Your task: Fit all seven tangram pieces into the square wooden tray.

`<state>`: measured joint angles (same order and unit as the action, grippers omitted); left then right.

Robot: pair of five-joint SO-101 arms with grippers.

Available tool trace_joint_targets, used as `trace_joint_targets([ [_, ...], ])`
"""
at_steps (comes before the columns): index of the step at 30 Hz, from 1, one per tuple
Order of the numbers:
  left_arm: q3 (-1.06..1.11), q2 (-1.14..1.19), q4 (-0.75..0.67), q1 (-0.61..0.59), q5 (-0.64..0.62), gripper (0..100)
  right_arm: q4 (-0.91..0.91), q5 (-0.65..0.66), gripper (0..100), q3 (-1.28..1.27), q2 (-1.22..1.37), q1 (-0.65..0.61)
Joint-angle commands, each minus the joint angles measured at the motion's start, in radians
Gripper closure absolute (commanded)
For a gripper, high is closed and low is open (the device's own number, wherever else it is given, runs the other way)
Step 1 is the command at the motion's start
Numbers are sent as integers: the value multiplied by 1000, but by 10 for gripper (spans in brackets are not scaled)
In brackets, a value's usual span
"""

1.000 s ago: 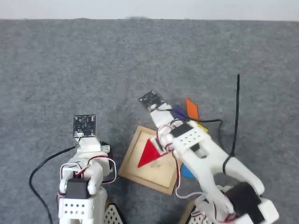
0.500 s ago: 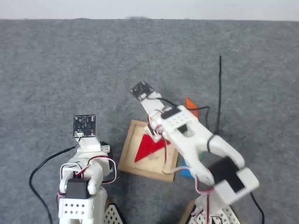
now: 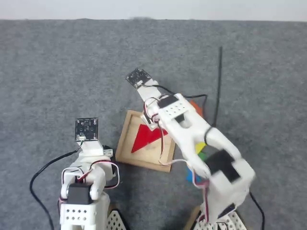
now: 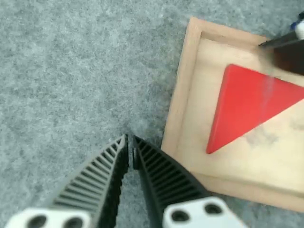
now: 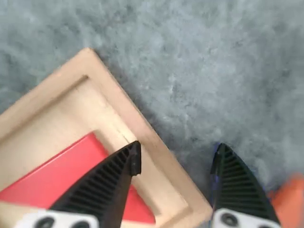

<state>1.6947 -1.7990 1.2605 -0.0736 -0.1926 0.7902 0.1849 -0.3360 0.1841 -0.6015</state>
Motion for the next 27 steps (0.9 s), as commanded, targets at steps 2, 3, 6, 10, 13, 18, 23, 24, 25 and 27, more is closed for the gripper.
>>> trace_joint_targets([
  [2, -12, -20, 2, -6, 8, 986, -71, -25, 746, -115, -255, -12],
  [3, -12, -20, 2, -6, 8, 986, -94, -46, 746, -155, -285, -25],
  [6, -12, -20, 2, -6, 8, 986, -179, -112, 746, -242, -309, -65],
  [10, -12, -20, 2, -6, 8, 986, -255, -224, 746, -264, -262, -137],
  [13, -12, -20, 2, -6, 8, 986, -285, -265, 745, -249, -197, -176],
  [18, -12, -20, 2, -9, 8, 987, -295, -269, 745, -218, -96, -223],
  [23, -12, -20, 2, -6, 9, 987, -229, -264, 745, -207, -64, -239],
  [24, -12, -20, 2, -6, 9, 987, -197, -262, 745, -206, -68, -242],
  [25, -12, -20, 2, -6, 9, 987, -159, -262, 745, -206, -77, -242],
  [27, -12, -20, 2, -6, 9, 987, -84, -233, 745, -210, -101, -240],
])
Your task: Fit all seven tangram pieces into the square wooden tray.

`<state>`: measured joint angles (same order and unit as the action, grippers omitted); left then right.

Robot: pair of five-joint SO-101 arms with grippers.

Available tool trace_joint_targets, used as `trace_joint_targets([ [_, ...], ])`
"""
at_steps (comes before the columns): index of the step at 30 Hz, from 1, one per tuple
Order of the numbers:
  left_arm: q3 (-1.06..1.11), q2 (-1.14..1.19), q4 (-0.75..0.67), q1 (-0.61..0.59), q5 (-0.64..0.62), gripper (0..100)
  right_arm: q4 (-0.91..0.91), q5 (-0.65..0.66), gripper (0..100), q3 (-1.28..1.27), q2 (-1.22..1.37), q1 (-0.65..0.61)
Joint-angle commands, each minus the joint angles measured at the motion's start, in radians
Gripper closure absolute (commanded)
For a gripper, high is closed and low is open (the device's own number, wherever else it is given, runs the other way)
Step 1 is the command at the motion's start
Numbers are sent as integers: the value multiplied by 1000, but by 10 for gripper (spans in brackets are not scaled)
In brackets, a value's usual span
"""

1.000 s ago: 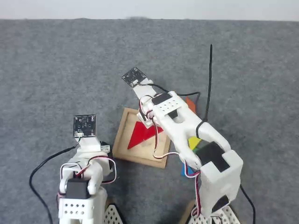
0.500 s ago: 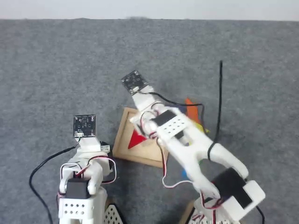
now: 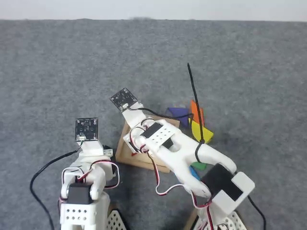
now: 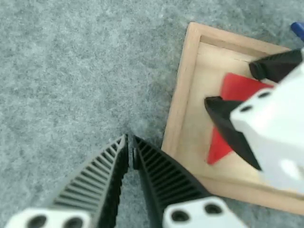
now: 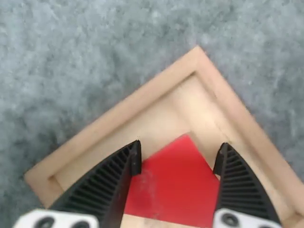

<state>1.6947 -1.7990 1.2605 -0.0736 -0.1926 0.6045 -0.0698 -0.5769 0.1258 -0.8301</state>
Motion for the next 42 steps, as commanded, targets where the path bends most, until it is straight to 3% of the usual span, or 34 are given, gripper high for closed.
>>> trace_joint_targets([
  [1, -12, -20, 2, -6, 9, 987, 137, 60, 745, 31, -51, -10],
  [7, -12, -20, 2, -6, 9, 987, 289, 238, 745, 29, -68, 5],
  [14, -12, -20, 2, -6, 9, 987, 380, 430, 745, 29, -74, 124],
  [24, -12, -20, 2, -6, 9, 987, 297, 440, 745, 23, -133, 177],
  [35, -12, -20, 2, -6, 9, 987, 266, 529, 745, -273, -440, 332],
  [42, -12, -20, 2, -6, 9, 987, 262, 348, 745, -382, -811, 341],
])
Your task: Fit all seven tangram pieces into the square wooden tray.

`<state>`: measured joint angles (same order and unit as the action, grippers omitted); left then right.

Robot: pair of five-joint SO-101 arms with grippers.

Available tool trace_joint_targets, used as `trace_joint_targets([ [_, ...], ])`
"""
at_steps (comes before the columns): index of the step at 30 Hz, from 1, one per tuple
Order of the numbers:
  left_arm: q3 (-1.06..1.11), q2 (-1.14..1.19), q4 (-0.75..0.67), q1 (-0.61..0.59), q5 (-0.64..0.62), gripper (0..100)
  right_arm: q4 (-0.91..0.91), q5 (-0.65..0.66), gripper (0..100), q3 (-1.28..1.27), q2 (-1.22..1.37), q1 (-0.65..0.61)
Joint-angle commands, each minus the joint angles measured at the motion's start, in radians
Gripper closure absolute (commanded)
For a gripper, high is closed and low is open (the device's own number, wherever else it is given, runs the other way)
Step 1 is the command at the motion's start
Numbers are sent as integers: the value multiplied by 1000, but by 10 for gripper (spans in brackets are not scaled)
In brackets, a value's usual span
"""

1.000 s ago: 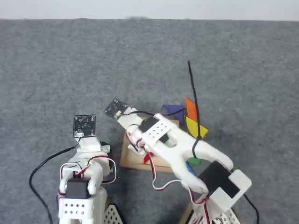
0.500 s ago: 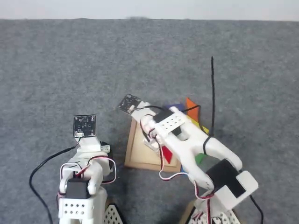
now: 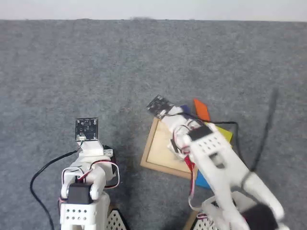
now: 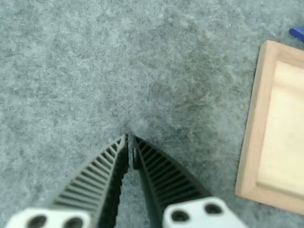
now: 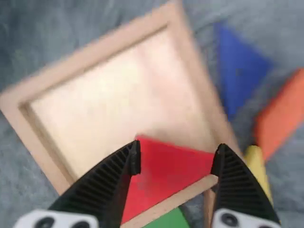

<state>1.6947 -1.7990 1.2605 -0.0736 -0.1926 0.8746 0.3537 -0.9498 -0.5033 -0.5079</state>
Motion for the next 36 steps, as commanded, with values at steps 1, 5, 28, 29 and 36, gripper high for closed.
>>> trace_joint_targets([
  [1, -12, -20, 2, -6, 9, 987, 5, -100, 745, -28, -226, 30],
  [5, -12, -20, 2, -6, 9, 987, 15, -160, 745, -135, -337, 99],
  [28, -12, -20, 2, -6, 9, 987, -15, -126, 746, -101, 70, 113],
  [29, -12, -20, 2, -6, 9, 987, -13, -126, 746, -81, 97, 113],
  [36, -12, -20, 2, -6, 9, 987, -10, -126, 817, 52, 259, 82],
])
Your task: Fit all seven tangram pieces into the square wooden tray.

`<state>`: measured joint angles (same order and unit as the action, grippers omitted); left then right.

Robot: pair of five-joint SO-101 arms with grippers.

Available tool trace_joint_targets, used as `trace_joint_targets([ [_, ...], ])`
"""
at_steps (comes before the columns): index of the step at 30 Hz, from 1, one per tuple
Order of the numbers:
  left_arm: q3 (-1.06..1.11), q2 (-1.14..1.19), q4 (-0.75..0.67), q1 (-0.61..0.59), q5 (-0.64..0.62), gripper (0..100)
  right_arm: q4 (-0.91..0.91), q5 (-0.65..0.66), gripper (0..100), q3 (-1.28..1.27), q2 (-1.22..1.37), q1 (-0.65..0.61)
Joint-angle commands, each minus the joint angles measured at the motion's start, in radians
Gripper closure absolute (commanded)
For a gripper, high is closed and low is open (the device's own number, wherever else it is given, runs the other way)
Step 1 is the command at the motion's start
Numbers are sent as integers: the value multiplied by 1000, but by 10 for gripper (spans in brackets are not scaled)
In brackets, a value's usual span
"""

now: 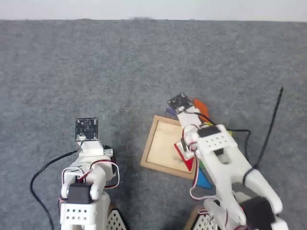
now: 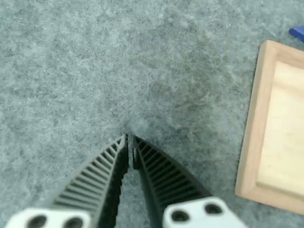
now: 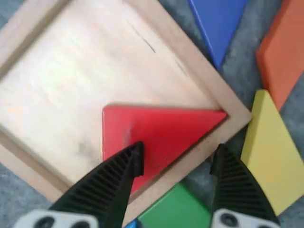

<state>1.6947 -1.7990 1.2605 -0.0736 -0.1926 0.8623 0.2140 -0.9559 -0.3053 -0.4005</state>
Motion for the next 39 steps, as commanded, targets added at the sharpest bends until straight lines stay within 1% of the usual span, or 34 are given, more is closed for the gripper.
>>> trace_joint_targets([
  [1, -12, -20, 2, -6, 9, 987, 7, 14, 860, 66, 77, -28],
  [3, -12, -20, 2, -6, 9, 987, 8, 12, 924, 68, 81, -30],
  [4, -12, -20, 2, -6, 9, 987, 8, 8, 925, 66, 74, -30],
  [8, -12, -20, 2, -6, 9, 987, 1, -86, 918, 57, 45, -24],
  [13, -12, -20, 2, -6, 9, 987, -25, -32, 918, 61, 30, -33],
  [17, -12, -20, 2, -6, 9, 987, -13, -75, 919, 54, -15, -5],
  [21, -12, -20, 2, -6, 9, 987, -7, -43, 919, 0, -68, 51],
  [24, -12, -20, 2, -6, 9, 987, -15, -46, 915, -8, -124, 62],
  [26, -12, -20, 2, -6, 9, 987, -15, -46, 914, 2, -193, 33],
  [30, -12, -20, 2, -6, 9, 987, -13, -44, 914, 5, -306, -125],
  [32, -12, -20, 2, -6, 9, 987, -18, -44, 914, 5, -305, -211],
  [34, -12, -20, 2, -6, 9, 987, -27, -44, 914, 5, -268, -266],
  [39, -12, -20, 2, -6, 9, 987, -61, -43, 914, 5, -94, -274],
])
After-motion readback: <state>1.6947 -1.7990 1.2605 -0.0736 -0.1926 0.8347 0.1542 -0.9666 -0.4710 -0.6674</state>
